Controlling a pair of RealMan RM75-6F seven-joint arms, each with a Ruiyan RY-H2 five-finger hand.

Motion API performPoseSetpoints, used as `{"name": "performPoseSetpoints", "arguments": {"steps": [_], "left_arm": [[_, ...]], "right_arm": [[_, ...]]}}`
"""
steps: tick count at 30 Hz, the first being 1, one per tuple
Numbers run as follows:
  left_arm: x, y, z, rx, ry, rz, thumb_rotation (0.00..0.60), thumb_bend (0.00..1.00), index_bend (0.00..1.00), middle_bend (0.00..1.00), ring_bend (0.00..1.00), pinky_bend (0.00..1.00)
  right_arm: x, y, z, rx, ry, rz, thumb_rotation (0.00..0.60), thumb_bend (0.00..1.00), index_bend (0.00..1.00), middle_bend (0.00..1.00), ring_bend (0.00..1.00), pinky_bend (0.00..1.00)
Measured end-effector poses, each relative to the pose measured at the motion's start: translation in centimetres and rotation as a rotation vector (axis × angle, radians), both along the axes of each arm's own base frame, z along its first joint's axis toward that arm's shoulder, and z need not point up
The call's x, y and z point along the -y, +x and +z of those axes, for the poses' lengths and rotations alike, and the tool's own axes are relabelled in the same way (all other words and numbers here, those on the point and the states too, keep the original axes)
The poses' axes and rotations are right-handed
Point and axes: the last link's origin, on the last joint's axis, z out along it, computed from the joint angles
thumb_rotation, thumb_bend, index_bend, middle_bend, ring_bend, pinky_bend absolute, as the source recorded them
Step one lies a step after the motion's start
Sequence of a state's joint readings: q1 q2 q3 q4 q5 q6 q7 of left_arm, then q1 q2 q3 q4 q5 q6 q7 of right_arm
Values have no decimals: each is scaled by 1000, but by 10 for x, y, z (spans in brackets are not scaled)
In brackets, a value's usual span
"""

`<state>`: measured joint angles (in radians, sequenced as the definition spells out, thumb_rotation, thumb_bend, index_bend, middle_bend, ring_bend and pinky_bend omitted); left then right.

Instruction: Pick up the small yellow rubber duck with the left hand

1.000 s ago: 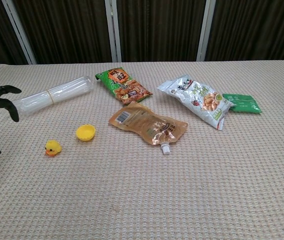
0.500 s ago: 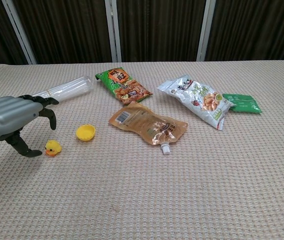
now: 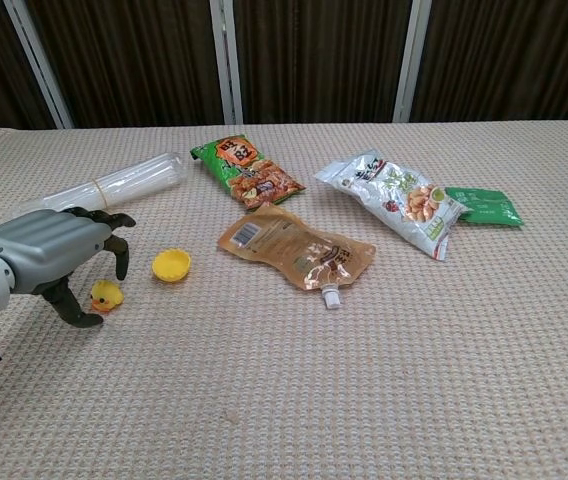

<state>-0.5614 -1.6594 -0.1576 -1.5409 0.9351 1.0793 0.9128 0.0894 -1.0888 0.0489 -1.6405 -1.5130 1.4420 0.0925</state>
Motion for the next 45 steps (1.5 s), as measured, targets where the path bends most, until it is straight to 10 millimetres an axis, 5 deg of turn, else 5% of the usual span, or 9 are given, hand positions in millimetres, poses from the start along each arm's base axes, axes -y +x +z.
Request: {"name": "performPoseSetpoints", "arguments": {"steps": [15, 27, 45], "left_arm": [[2, -5, 5, 4, 6, 8, 600, 413, 491, 0, 0, 0], [-11, 28, 8, 64, 31, -71, 600, 413, 475, 0, 0, 0], [-40, 57, -21, 83, 37, -62, 600, 413, 463, 0, 0, 0]], "right_arm": [[0, 0, 1, 3, -11, -1, 600, 11, 29, 0, 0, 0], [0, 0, 1, 8, -8, -5, 600, 10, 29, 0, 0, 0], [2, -1, 3, 27, -4, -13, 600, 10, 29, 0, 0, 0]]}}
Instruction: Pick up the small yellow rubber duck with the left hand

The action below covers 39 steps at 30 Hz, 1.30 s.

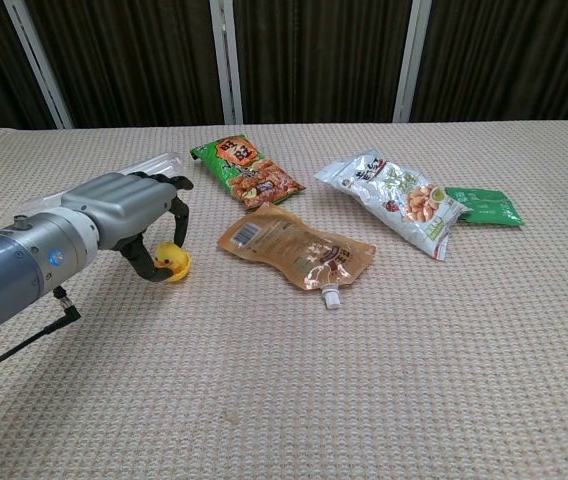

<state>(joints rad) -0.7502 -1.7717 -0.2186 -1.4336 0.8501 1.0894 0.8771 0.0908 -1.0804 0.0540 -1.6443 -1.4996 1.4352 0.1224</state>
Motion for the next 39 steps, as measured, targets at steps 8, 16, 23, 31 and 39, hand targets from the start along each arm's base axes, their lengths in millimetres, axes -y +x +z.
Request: {"name": "performPoseSetpoints", "arguments": {"steps": [8, 16, 23, 31, 39], "left_arm": [[-1, -1, 0, -39, 2, -10, 600, 383, 273, 0, 0, 0], [1, 2, 7, -28, 6, -17, 600, 380, 152, 0, 0, 0], [12, 5, 22, 39, 20, -39, 600, 335, 121, 0, 0, 0], [44, -22, 73, 58, 74, -80, 600, 47, 10, 0, 0, 0], [100, -80, 145, 61, 167, -63, 600, 25, 0, 0, 0, 0]], "right_arm": [[-1, 1, 1, 5, -3, 3, 600, 10, 29, 0, 0, 0], [-1, 1, 1, 5, -5, 4, 600, 11, 29, 0, 0, 0], [0, -1, 1, 2, -4, -5, 600, 10, 29, 0, 0, 0], [-1, 0, 0, -16, 2, -7, 600, 10, 29, 0, 0, 0], [-2, 0, -2, -47, 2, -6, 600, 11, 25, 0, 0, 0]]}}
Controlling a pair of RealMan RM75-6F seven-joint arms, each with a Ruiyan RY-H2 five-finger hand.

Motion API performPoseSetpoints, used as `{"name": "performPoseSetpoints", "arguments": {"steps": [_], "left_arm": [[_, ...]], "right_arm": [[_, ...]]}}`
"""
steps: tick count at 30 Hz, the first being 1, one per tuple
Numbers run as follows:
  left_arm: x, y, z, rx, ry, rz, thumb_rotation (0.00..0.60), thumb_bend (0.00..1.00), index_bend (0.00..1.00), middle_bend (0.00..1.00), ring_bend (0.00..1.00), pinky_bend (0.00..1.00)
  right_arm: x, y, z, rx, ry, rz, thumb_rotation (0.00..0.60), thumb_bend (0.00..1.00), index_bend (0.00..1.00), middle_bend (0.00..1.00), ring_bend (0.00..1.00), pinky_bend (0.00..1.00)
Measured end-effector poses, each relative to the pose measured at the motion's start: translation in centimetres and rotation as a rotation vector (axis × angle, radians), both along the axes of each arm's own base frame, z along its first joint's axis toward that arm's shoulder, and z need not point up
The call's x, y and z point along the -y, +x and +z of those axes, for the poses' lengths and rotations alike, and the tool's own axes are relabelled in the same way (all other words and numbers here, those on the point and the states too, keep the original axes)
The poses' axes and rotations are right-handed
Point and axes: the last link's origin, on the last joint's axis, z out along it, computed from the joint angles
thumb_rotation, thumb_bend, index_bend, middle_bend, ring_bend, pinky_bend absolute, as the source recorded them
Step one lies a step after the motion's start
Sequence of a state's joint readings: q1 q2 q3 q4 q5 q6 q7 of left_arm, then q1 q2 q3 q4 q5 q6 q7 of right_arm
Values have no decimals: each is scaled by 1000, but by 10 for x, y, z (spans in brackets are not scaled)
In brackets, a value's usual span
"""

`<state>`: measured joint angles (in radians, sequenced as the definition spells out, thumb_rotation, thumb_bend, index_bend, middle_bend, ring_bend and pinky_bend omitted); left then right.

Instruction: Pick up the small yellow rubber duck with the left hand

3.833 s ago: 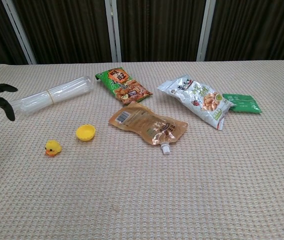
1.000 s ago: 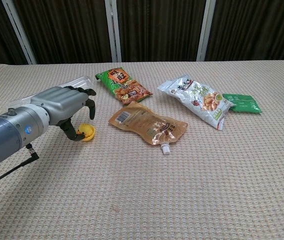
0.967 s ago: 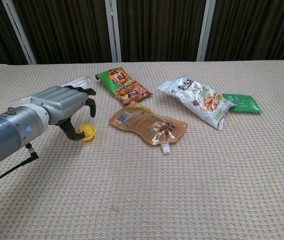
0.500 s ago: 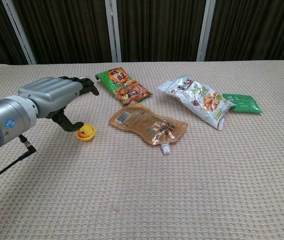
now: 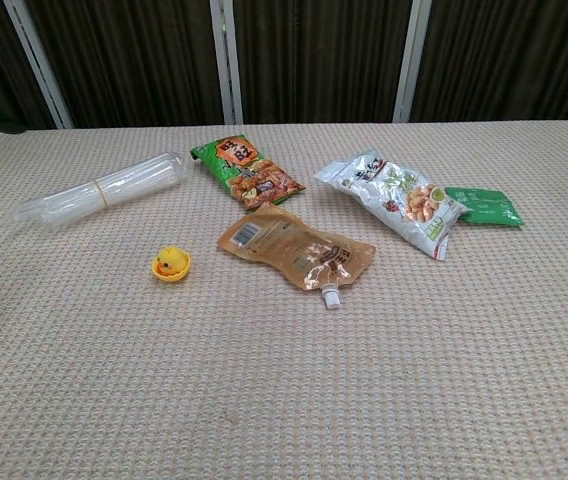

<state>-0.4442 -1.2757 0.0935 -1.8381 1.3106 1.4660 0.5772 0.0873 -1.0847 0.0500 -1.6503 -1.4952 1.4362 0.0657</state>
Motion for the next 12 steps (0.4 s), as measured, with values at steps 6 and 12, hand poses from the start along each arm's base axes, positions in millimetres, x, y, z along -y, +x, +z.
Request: {"name": "performPoseSetpoints", "arguments": {"steps": [6, 12], "left_arm": [[47, -35, 35, 35, 51, 60, 600, 27, 0, 0, 0, 0], [73, -59, 58, 60, 120, 82, 600, 32, 0, 0, 0, 0]], "right_arm": [[-1, 1, -1, -15, -4, 6, 600, 11, 25, 0, 0, 0], [-3, 2, -1, -22, -10, 20, 600, 10, 25, 0, 0, 0]]}}
